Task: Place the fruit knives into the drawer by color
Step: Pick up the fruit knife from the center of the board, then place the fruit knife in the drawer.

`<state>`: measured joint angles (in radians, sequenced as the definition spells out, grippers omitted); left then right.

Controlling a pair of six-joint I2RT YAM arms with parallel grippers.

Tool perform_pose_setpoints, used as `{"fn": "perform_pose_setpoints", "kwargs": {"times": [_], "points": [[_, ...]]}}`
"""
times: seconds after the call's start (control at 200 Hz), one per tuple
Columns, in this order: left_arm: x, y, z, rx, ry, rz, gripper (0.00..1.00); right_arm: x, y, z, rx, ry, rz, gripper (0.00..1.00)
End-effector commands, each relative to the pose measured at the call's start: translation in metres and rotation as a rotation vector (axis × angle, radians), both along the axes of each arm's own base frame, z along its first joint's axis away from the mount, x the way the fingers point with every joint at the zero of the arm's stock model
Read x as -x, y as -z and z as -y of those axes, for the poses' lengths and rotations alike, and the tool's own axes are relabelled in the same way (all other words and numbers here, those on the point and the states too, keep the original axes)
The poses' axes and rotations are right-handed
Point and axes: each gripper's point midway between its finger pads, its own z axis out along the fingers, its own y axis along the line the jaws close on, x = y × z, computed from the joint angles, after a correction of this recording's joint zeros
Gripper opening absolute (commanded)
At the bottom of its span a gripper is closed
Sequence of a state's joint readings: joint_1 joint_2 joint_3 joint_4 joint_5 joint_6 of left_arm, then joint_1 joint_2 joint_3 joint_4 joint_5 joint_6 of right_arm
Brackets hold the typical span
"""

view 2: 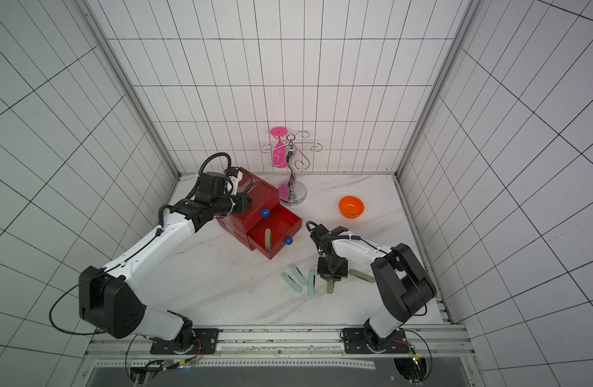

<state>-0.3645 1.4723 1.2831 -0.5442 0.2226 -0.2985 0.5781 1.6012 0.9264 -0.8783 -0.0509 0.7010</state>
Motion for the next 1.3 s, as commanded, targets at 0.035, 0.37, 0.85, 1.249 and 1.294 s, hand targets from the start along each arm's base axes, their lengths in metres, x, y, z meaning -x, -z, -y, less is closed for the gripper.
{"fn": "perform_pose_setpoints", "kwargs": {"times": [0.035,0.37,0.85,1.249,1.294], "points": [[0.032,0.071,-0.021,-0.121,-0.027,-0.267,0.00,-0.026,-0.038,-0.013,-0.024,-0.031,0.101,0.20],[0.032,0.071,-0.020,-0.120,-0.026,-0.268,0.00,-0.041,-0.093,-0.025,-0.087,-0.071,0.189,0.20],[0.032,0.073,-0.020,-0.120,-0.026,-0.273,0.00,-0.076,-0.156,-0.080,-0.272,-0.179,0.300,0.20],[0.032,0.073,-0.020,-0.121,-0.027,-0.273,0.00,-0.106,-0.195,-0.139,-0.407,-0.215,0.380,0.20],[0.032,0.073,-0.020,-0.121,-0.027,-0.273,0.00,-0.109,-0.199,-0.145,-0.421,-0.215,0.393,0.20]]}}
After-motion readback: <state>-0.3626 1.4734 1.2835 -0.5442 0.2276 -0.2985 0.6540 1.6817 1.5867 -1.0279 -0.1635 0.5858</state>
